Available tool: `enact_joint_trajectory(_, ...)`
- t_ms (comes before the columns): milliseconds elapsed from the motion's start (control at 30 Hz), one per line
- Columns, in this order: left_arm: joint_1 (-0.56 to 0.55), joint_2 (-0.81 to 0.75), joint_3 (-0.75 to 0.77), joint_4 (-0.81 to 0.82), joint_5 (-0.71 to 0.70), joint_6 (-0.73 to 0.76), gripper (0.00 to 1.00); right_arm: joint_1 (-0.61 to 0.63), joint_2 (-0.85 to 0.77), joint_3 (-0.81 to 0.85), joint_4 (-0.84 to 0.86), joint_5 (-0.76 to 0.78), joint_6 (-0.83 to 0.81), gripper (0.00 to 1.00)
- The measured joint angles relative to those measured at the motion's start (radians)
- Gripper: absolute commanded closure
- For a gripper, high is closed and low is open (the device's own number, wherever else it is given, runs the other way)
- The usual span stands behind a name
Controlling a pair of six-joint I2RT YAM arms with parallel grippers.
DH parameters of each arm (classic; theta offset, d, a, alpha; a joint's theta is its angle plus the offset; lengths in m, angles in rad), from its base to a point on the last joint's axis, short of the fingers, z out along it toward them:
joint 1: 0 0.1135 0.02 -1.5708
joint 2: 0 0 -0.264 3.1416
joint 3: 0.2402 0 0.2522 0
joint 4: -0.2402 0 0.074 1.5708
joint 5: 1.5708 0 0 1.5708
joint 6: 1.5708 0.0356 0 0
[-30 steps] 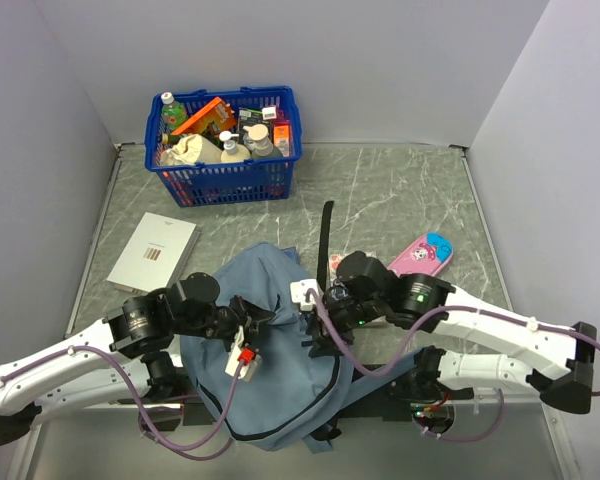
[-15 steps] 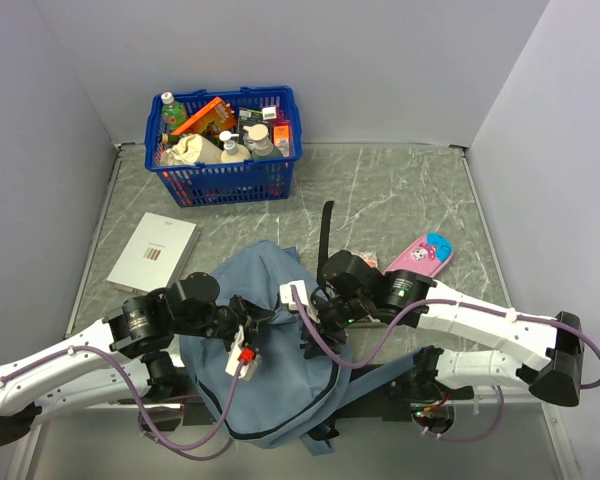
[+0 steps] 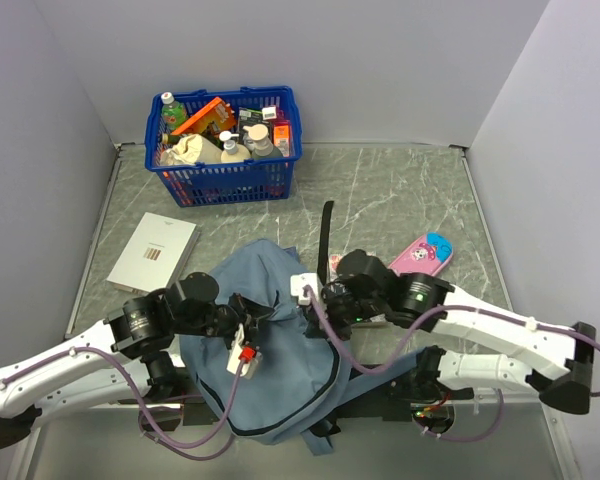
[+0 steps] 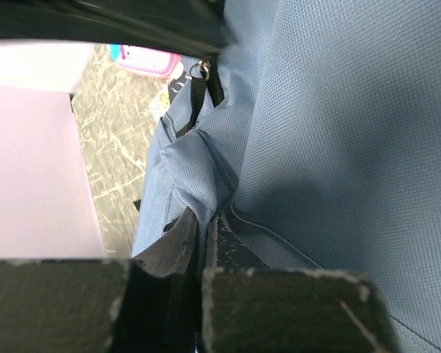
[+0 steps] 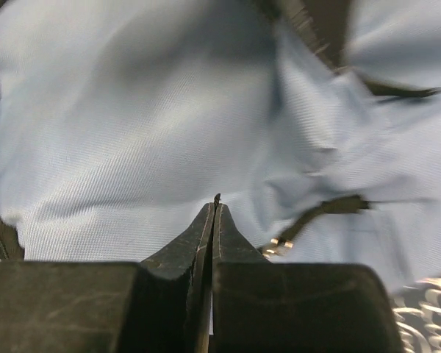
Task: Pack the student bag
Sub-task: Unzip the student bag at the center of the board.
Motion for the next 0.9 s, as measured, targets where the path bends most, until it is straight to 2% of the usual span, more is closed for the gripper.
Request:
enact_joint_trajectory(200, 0.008, -0.01, -0.045, 0.037, -0.016, 0.002, 0.99, 0.0, -0.171, -0.043, 0.097, 0.111, 0.031, 1.0)
enact_joint_trajectory(333, 0.008, -0.01, -0.095, 0.128, -0.068, -0.026, 0.99, -0.005, -0.226, -0.077, 0.116, 0.189, 0.048, 1.0)
enact_joint_trajectory(500, 0.013, 0.062, -0.111, 0.271, -0.213, -0.127, 0.99, -0.017, -0.23, -0.099, 0.131, 0.364, 0.07, 1.0)
enact_joint_trajectory(533, 0.025, 0.123, -0.102, 0.342, -0.298, -0.192, 0.99, -0.028, -0.227, -0.101, 0.145, 0.469, 0.071, 1.0)
enact_joint_trajectory(567, 0.026, 0.129, -0.1, 0.346, -0.304, -0.198, 0.99, -0.03, -0.227, -0.101, 0.147, 0.475, 0.071, 1.0)
enact_joint_trajectory(767, 0.17, 0.341, 0.072, 0.364, -0.415, -0.386, 0.99, -0.056, -0.229, -0.101, 0.179, 0.673, 0.093, 1.0)
enact_joint_trajectory(900, 0.231, 0.356, 0.082, 0.372, -0.465, -0.47, 0.99, -0.057, -0.273, -0.113, 0.192, 0.732, 0.135, 1.0)
